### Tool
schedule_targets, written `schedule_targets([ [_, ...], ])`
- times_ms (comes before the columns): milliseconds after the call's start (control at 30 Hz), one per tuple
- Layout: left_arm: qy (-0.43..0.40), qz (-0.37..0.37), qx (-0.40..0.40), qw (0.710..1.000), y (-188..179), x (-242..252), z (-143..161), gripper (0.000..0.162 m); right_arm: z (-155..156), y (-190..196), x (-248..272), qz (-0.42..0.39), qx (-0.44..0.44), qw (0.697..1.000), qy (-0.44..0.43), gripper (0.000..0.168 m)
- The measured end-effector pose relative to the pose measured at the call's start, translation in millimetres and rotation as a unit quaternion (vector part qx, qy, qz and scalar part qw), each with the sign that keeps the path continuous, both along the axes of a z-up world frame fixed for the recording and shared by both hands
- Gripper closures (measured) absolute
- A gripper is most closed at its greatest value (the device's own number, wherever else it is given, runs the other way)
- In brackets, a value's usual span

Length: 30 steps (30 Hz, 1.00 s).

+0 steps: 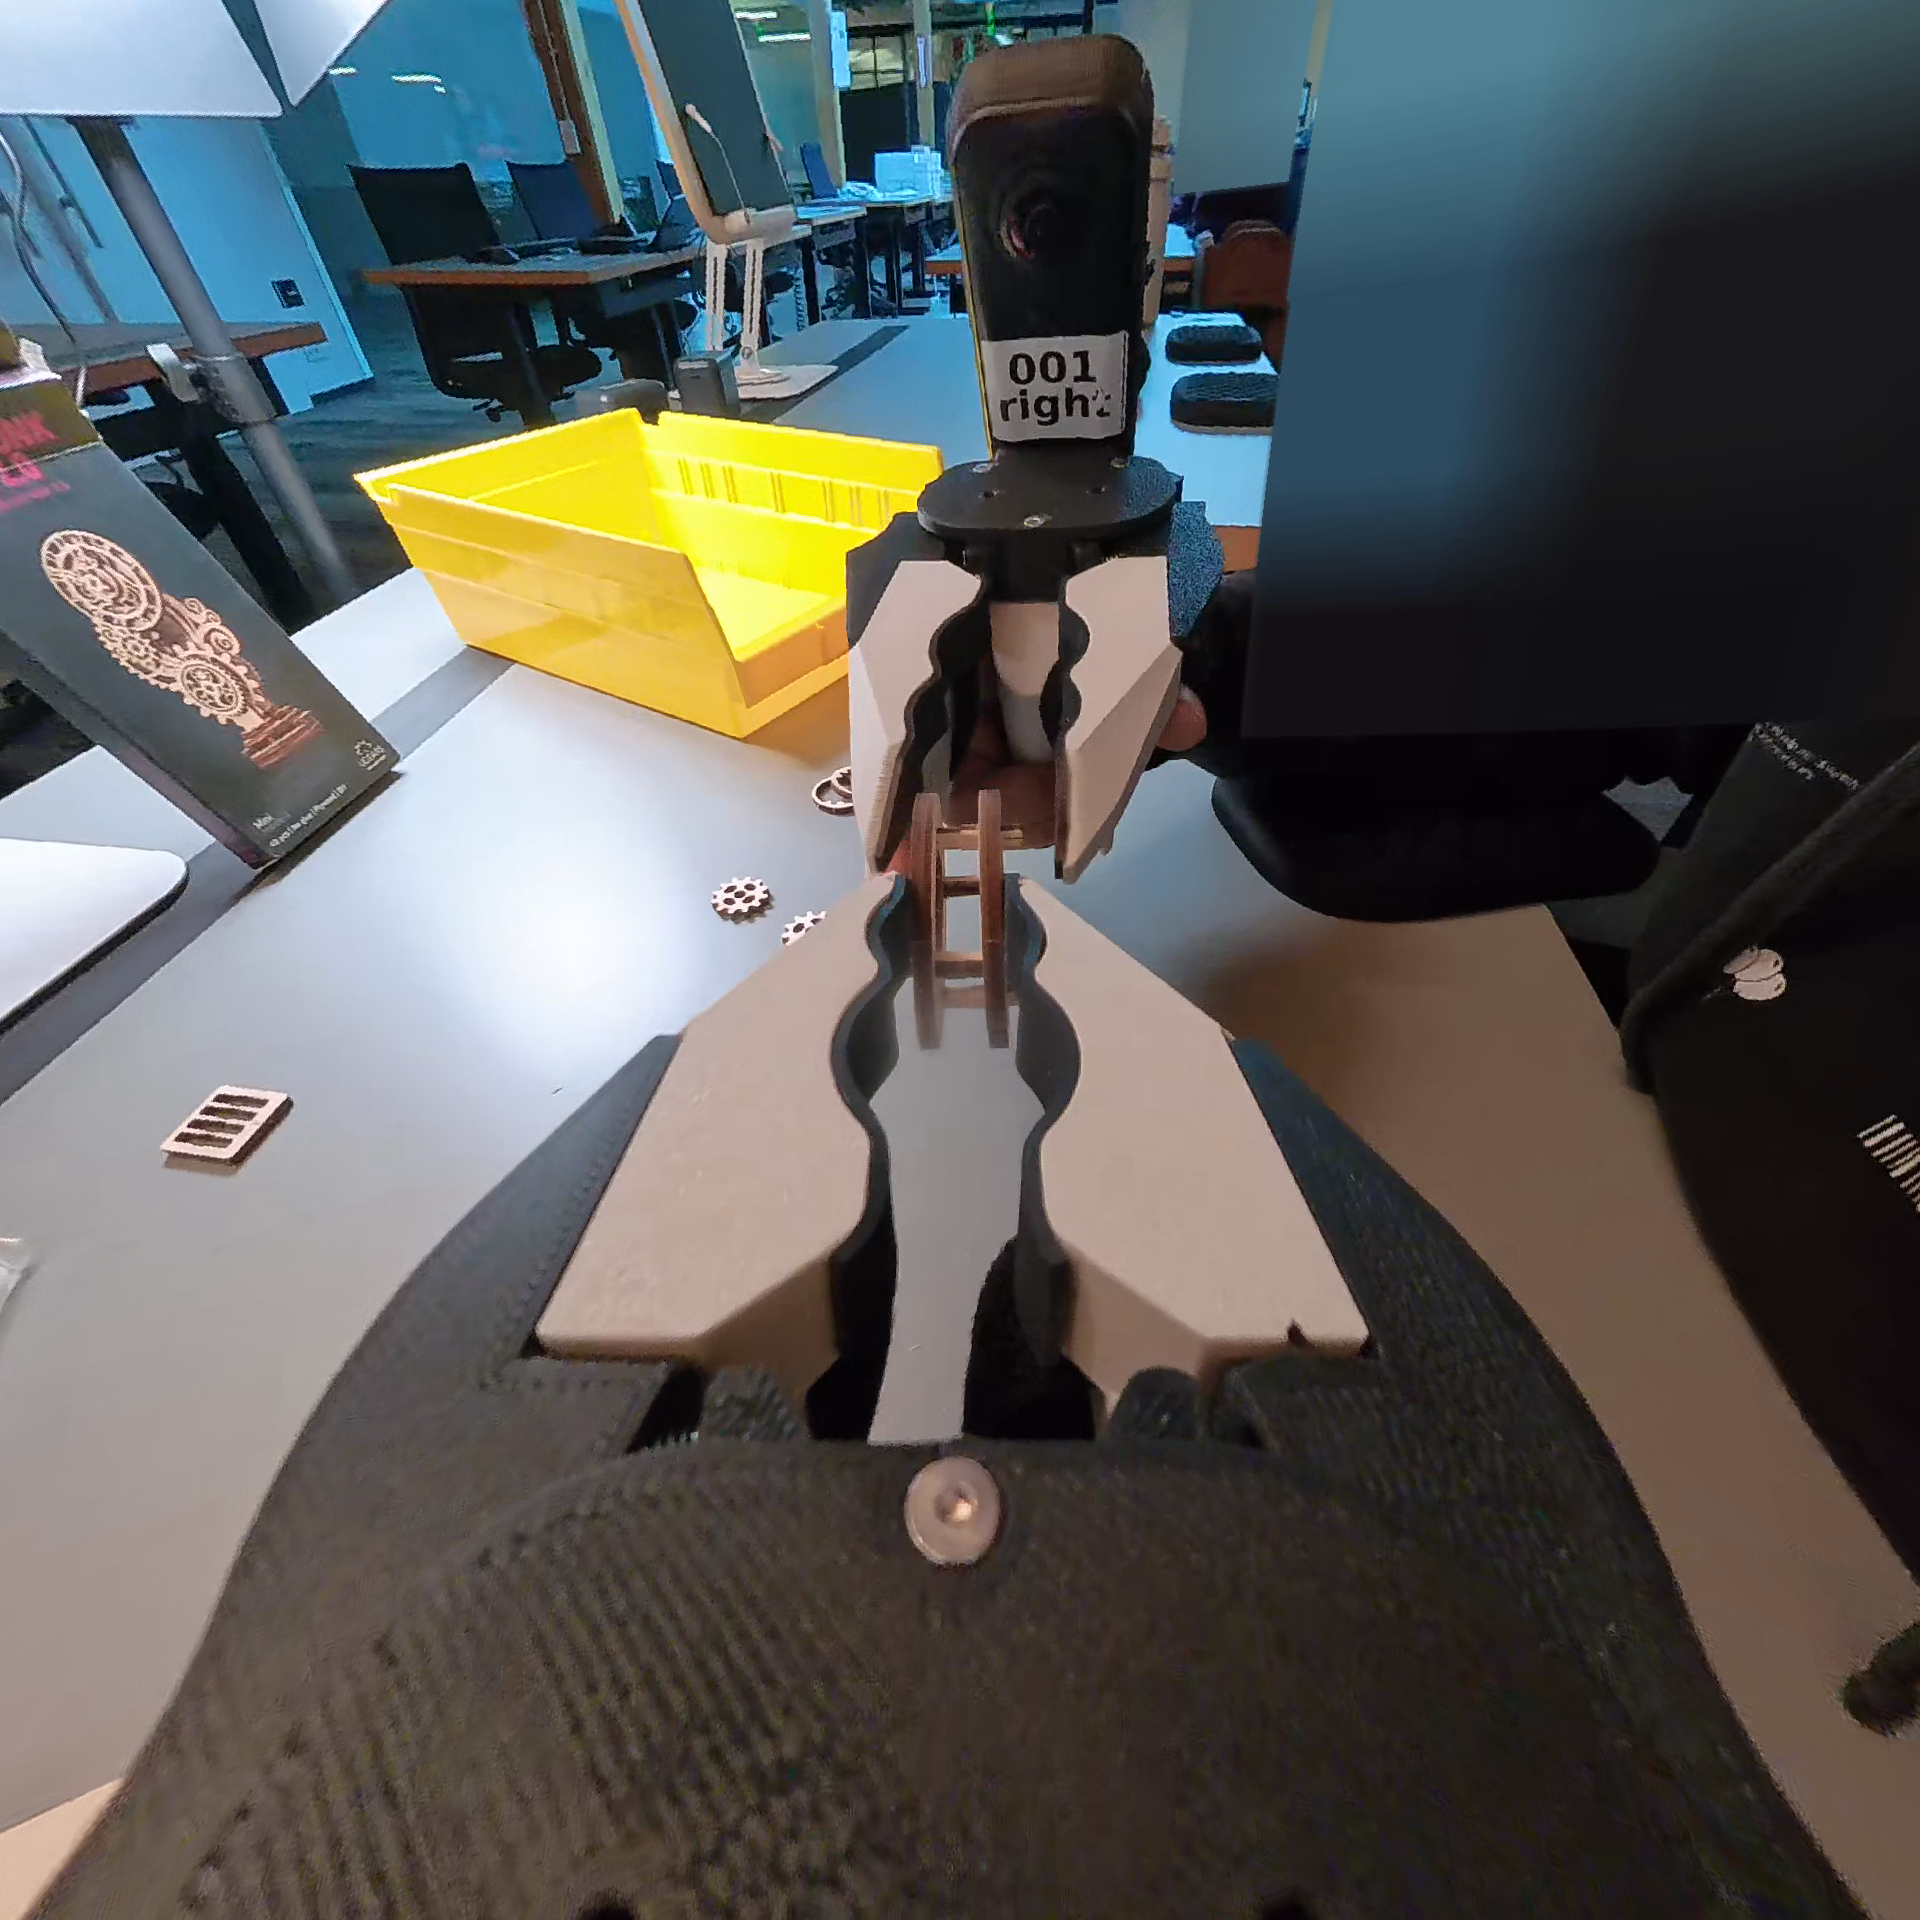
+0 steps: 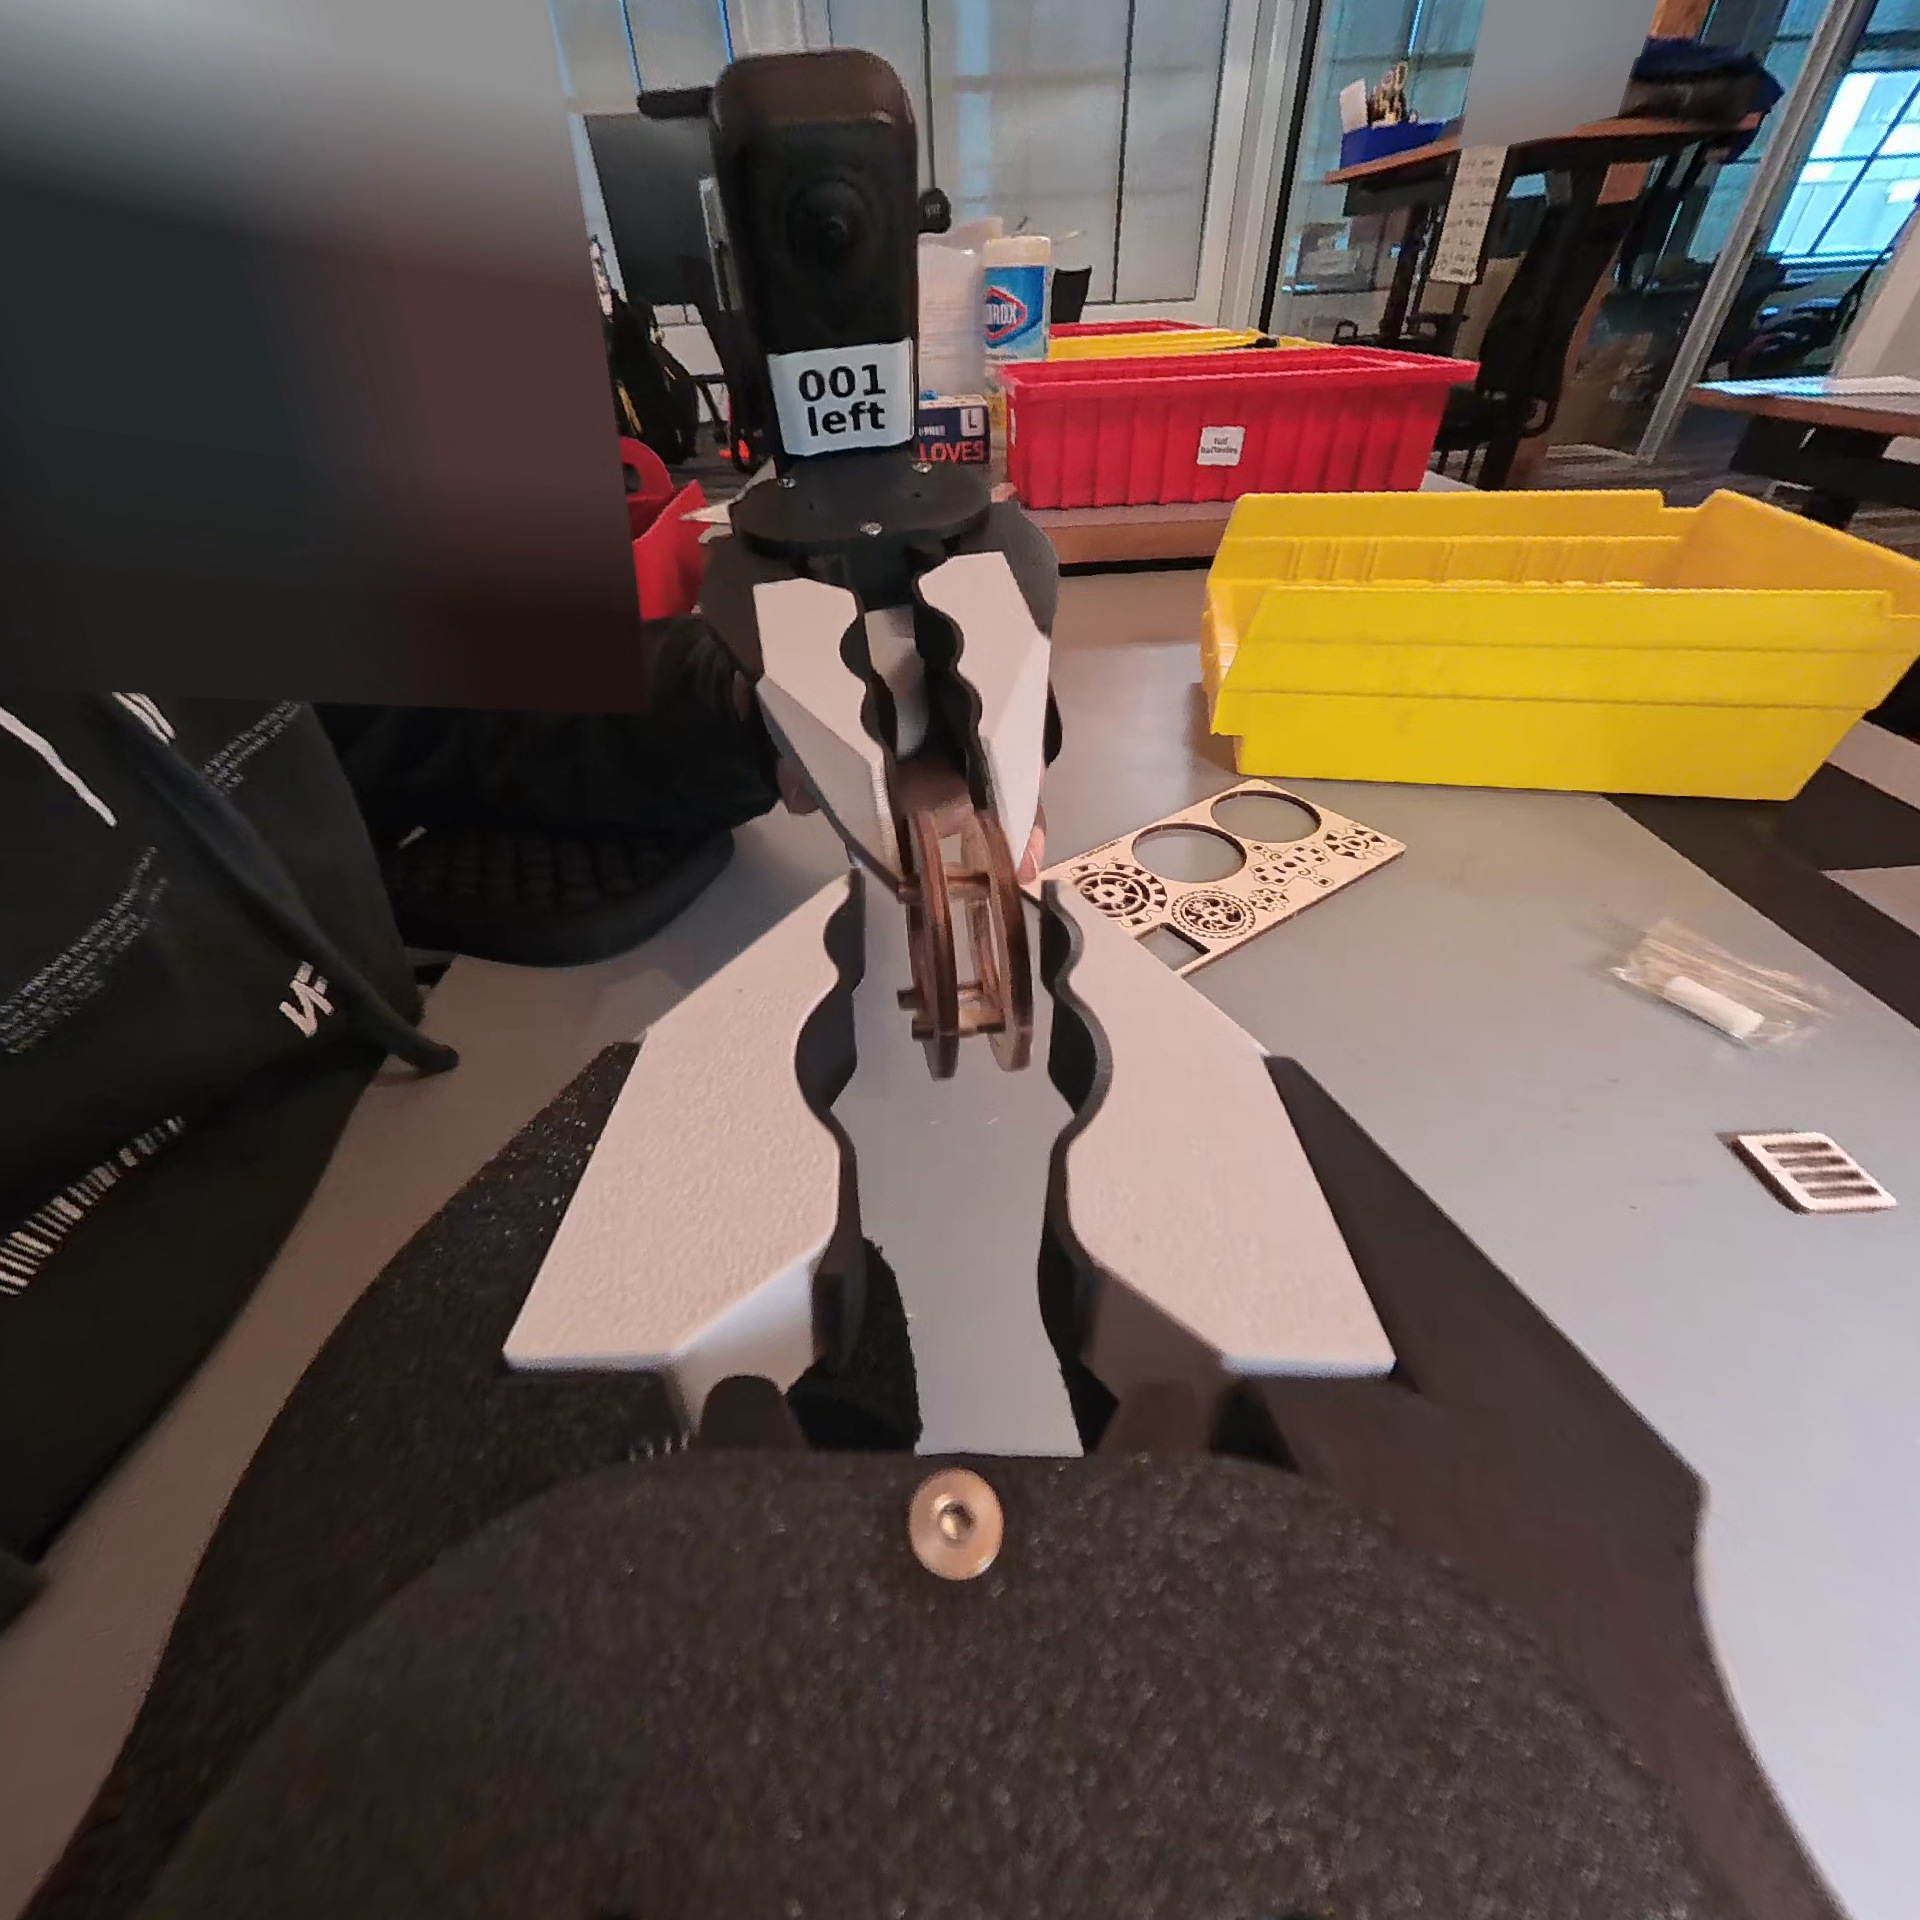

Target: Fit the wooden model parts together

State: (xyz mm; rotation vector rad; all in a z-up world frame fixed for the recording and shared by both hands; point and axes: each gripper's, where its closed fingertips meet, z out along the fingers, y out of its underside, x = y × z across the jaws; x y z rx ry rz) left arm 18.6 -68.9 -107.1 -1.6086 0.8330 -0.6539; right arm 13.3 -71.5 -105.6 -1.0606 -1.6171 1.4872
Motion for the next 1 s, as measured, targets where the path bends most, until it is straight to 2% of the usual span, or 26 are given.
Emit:
schedule_targets([
  [67,0.010,-0.002,0.002,1.000,-1,3,-2,0.147,0,-1,0,0.002,0.000,1.000,0.000,0.147],
  [233,-0.014,-0.010,0.004,1.000,-5,5,7,0.147,3,-5,1,0.004,0.039,0.999,0.014,0.148],
  [467,-0.065,-0.021,-0.036,0.997,-6,4,10,0.146,7,-4,0,-0.019,0.101,0.994,0.045,0.149],
  [1000,-0.063,-0.022,-0.034,0.997,-6,5,10,0.146,6,-5,1,-0.013,0.107,0.993,0.041,0.150],
])
